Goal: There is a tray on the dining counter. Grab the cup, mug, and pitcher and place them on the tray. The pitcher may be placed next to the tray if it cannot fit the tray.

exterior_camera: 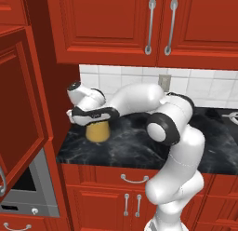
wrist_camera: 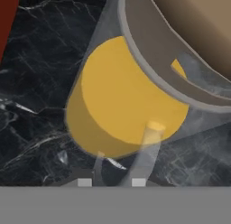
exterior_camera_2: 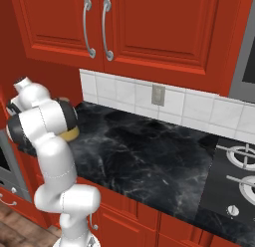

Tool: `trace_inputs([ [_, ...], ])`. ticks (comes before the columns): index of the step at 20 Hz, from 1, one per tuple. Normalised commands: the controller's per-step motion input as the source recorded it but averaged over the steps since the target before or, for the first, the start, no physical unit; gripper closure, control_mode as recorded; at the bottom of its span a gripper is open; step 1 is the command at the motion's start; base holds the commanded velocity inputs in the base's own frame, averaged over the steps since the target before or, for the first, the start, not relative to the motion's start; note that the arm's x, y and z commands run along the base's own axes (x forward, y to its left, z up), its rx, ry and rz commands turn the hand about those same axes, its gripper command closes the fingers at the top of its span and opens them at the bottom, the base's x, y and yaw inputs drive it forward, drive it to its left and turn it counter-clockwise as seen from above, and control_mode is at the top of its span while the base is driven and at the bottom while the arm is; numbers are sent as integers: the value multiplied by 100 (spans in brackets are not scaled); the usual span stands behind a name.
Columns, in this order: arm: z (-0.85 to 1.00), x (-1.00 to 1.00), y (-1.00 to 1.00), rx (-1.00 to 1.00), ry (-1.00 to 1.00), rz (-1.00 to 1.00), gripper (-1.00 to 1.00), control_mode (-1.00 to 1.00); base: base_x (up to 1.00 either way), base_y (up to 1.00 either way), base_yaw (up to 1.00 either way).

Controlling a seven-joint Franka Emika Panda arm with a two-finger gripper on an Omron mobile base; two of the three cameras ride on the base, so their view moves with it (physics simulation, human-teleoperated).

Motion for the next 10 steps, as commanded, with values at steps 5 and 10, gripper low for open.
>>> trace_inputs([
  [5,-15,-4,-32,0,-14,0,100,-100,0,0,0],
  [10,38,-19,0,0,-13,0,100,-100,0,0,0],
])
